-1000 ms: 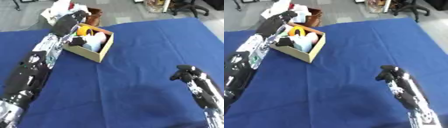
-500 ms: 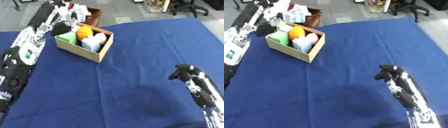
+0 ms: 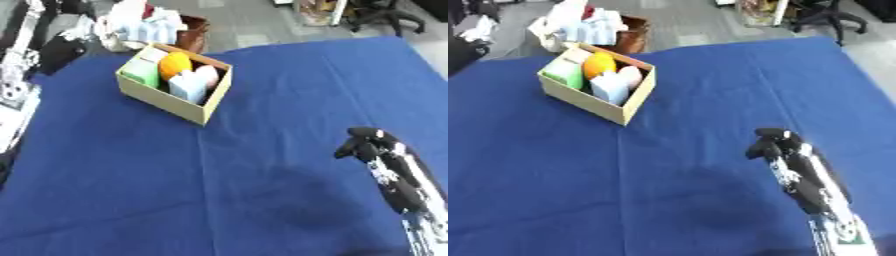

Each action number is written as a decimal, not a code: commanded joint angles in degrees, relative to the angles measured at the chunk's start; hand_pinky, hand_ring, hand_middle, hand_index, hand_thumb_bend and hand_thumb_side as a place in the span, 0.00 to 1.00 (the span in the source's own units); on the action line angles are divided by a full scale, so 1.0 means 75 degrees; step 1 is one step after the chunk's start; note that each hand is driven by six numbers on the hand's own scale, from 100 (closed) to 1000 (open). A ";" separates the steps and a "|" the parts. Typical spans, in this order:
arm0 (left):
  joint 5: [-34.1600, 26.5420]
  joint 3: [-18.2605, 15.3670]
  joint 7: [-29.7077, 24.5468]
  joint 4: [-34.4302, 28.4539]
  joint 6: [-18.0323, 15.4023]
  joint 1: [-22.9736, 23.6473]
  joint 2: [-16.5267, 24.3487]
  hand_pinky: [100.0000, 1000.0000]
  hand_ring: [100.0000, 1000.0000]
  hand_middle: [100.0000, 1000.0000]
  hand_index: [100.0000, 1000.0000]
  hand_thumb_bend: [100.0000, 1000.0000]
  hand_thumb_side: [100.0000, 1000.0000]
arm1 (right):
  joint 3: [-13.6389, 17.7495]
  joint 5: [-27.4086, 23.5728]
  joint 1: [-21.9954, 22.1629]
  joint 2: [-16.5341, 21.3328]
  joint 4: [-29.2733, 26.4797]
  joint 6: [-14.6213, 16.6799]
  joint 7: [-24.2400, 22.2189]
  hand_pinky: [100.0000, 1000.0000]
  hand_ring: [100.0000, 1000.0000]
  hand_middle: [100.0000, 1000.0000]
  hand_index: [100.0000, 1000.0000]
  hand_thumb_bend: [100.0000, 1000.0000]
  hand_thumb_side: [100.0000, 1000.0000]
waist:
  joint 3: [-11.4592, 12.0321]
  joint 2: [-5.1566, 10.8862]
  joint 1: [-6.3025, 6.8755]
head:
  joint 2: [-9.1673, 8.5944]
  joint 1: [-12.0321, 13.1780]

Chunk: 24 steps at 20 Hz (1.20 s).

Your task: Pick up objects on the table and place them in the box.

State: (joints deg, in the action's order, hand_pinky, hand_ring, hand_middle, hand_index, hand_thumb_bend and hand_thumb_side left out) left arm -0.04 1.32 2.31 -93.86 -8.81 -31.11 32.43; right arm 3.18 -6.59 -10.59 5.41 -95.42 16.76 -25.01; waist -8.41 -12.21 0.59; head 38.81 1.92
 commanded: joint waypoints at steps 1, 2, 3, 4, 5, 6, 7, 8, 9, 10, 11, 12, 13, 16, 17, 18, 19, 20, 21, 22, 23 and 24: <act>-0.0745 -0.0328 -0.0067 -0.1213 0.0062 0.0596 0.0153 0.77 0.67 0.65 0.83 0.00 0.50 | 0.0027 0.0000 -0.0056 0.0168 -0.0138 -0.0008 0.0019 0.59 0.55 0.49 0.73 0.00 0.41 | 0.0086 0.0265 -0.0057 | 0.0080 0.0036; -0.0827 -0.0390 -0.0124 -0.1474 0.0094 0.0889 0.0048 0.77 0.67 0.65 0.83 0.00 0.50 | 0.0017 -0.0004 -0.0054 0.0175 -0.0136 -0.0008 0.0011 0.59 0.55 0.49 0.73 0.00 0.41 | 0.0134 0.0271 -0.0065 | 0.0098 0.0055; -0.0879 -0.0445 -0.0171 -0.1685 0.0133 0.1145 -0.0075 0.77 0.67 0.65 0.83 0.00 0.52 | 0.0007 -0.0010 -0.0054 0.0182 -0.0134 -0.0007 0.0001 0.59 0.55 0.49 0.73 0.00 0.41 | 0.0183 0.0276 -0.0079 | 0.0118 0.0071; -0.0912 -0.0495 -0.0213 -0.1876 0.0169 0.1414 -0.0237 0.77 0.66 0.64 0.83 0.00 0.52 | -0.0009 -0.0017 -0.0056 0.0189 -0.0131 -0.0004 -0.0012 0.59 0.55 0.49 0.73 0.00 0.41 | 0.0236 0.0283 -0.0097 | 0.0143 0.0094; -0.0932 -0.0530 -0.0255 -0.2029 0.0212 0.1659 -0.0404 0.77 0.66 0.64 0.83 0.00 0.54 | -0.0025 -0.0026 -0.0056 0.0193 -0.0128 -0.0001 -0.0028 0.59 0.55 0.49 0.73 0.00 0.41 | 0.0286 0.0287 -0.0118 | 0.0162 0.0117; -0.0940 -0.0548 -0.0305 -0.2152 0.0259 0.1882 -0.0569 0.77 0.66 0.64 0.83 0.00 0.55 | -0.0040 -0.0036 -0.0053 0.0193 -0.0124 0.0003 -0.0045 0.59 0.55 0.49 0.73 0.00 0.41 | 0.0330 0.0290 -0.0140 | 0.0181 0.0138; -0.0930 -0.0551 -0.0368 -0.2240 0.0305 0.2056 -0.0708 0.77 0.66 0.64 0.83 0.00 0.57 | -0.0049 -0.0044 -0.0048 0.0193 -0.0119 0.0007 -0.0059 0.59 0.55 0.49 0.73 0.00 0.41 | 0.0364 0.0291 -0.0162 | 0.0200 0.0160; -0.0899 -0.0539 -0.0469 -0.2287 0.0364 0.2210 -0.0869 0.77 0.66 0.64 0.83 0.00 0.58 | -0.0055 -0.0049 -0.0040 0.0192 -0.0113 0.0012 -0.0072 0.59 0.55 0.49 0.73 0.00 0.41 | 0.0400 0.0295 -0.0186 | 0.0227 0.0187; -0.0869 -0.0533 -0.0561 -0.2317 0.0410 0.2315 -0.1014 0.77 0.66 0.63 0.83 0.00 0.59 | -0.0056 -0.0053 -0.0034 0.0188 -0.0108 0.0018 -0.0079 0.59 0.55 0.49 0.73 0.00 0.41 | 0.0430 0.0299 -0.0208 | 0.0252 0.0210; -0.0845 -0.0515 -0.0657 -0.2327 0.0449 0.2391 -0.1161 0.77 0.66 0.63 0.83 0.00 0.61 | -0.0055 -0.0057 -0.0029 0.0179 -0.0104 0.0023 -0.0082 0.59 0.55 0.49 0.73 0.00 0.41 | 0.0453 0.0307 -0.0228 | 0.0280 0.0236; -0.0829 -0.0492 -0.0754 -0.2331 0.0477 0.2437 -0.1278 0.77 0.66 0.63 0.83 0.00 0.62 | -0.0055 -0.0061 -0.0027 0.0171 -0.0103 0.0027 -0.0083 0.59 0.55 0.49 0.73 0.00 0.41 | 0.0464 0.0315 -0.0243 | 0.0306 0.0260; -0.0822 -0.0452 -0.0871 -0.2326 0.0496 0.2470 -0.1390 0.77 0.66 0.63 0.83 0.00 0.62 | -0.0057 -0.0064 -0.0031 0.0161 -0.0104 0.0030 -0.0086 0.59 0.55 0.49 0.73 0.00 0.41 | 0.0468 0.0323 -0.0256 | 0.0335 0.0285; -0.0817 -0.0405 -0.0996 -0.2307 0.0515 0.2492 -0.1484 0.78 0.66 0.63 0.83 0.00 0.64 | -0.0060 -0.0067 -0.0036 0.0150 -0.0106 0.0031 -0.0088 0.59 0.55 0.49 0.73 0.00 0.41 | 0.0469 0.0334 -0.0270 | 0.0360 0.0299; -0.0793 -0.0309 -0.1302 -0.2204 0.0571 0.2534 -0.1729 0.78 0.66 0.63 0.83 0.00 0.67 | -0.0081 -0.0104 -0.0053 0.0101 -0.0113 0.0033 -0.0104 0.59 0.55 0.49 0.73 0.00 0.41 | 0.0485 0.0360 -0.0317 | 0.0417 0.0310; -0.0783 -0.0302 -0.1364 -0.2163 0.0587 0.2561 -0.1814 0.78 0.65 0.63 0.83 0.00 0.68 | -0.0085 -0.0106 -0.0062 0.0092 -0.0115 0.0028 -0.0114 0.59 0.55 0.49 0.73 0.00 0.41 | 0.0502 0.0362 -0.0327 | 0.0432 0.0315; -0.0766 -0.0307 -0.1406 -0.2113 0.0607 0.2599 -0.1903 0.78 0.65 0.62 0.83 0.00 0.70 | -0.0094 -0.0102 -0.0076 0.0081 -0.0120 0.0022 -0.0124 0.59 0.55 0.49 0.73 0.00 0.41 | 0.0523 0.0365 -0.0331 | 0.0449 0.0323; -0.0741 -0.0316 -0.1433 -0.2065 0.0625 0.2638 -0.1978 0.78 0.65 0.62 0.83 0.00 0.70 | -0.0107 -0.0100 -0.0092 0.0073 -0.0125 0.0016 -0.0134 0.59 0.55 0.49 0.73 0.00 0.41 | 0.0538 0.0366 -0.0330 | 0.0460 0.0330; -0.0711 -0.0324 -0.1455 -0.2025 0.0637 0.2685 -0.2038 0.78 0.65 0.62 0.83 0.00 0.71 | -0.0127 -0.0099 -0.0106 0.0067 -0.0130 0.0009 -0.0149 0.59 0.55 0.49 0.73 0.00 0.41 | 0.0547 0.0371 -0.0327 | 0.0471 0.0335; -0.0680 -0.0328 -0.1479 -0.1998 0.0639 0.2723 -0.2076 0.78 0.66 0.62 0.83 0.00 0.72 | -0.0146 -0.0102 -0.0115 0.0059 -0.0134 0.0002 -0.0166 0.59 0.55 0.49 0.73 0.00 0.41 | 0.0553 0.0377 -0.0328 | 0.0485 0.0339; -0.0641 -0.0338 -0.1498 -0.1955 0.0647 0.2774 -0.2116 0.78 0.66 0.63 0.83 0.00 0.73 | -0.0173 -0.0106 -0.0108 0.0043 -0.0128 -0.0012 -0.0189 0.59 0.55 0.49 0.73 0.00 0.41 | 0.0550 0.0405 -0.0322 | 0.0518 0.0344; -0.0602 -0.0351 -0.1507 -0.1912 0.0654 0.2824 -0.2161 0.78 0.66 0.62 0.83 0.00 0.73 | -0.0202 -0.0109 -0.0094 0.0030 -0.0123 -0.0025 -0.0216 0.59 0.55 0.49 0.73 0.00 0.41 | 0.0542 0.0438 -0.0308 | 0.0544 0.0350; -0.0575 -0.0369 -0.1505 -0.1868 0.0660 0.2869 -0.2202 0.78 0.66 0.62 0.83 0.00 0.74 | -0.0232 -0.0115 -0.0086 0.0012 -0.0122 -0.0037 -0.0247 0.59 0.55 0.49 0.73 0.00 0.41 | 0.0511 0.0465 -0.0292 | 0.0550 0.0362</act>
State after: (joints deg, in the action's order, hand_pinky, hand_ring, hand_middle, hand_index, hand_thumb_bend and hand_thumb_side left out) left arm -4.70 -1.01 -8.69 -107.54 -3.87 -9.29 15.82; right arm 1.66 -7.10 -10.66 5.31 -95.42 16.43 -26.46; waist -4.61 -10.13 -1.17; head 42.67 4.46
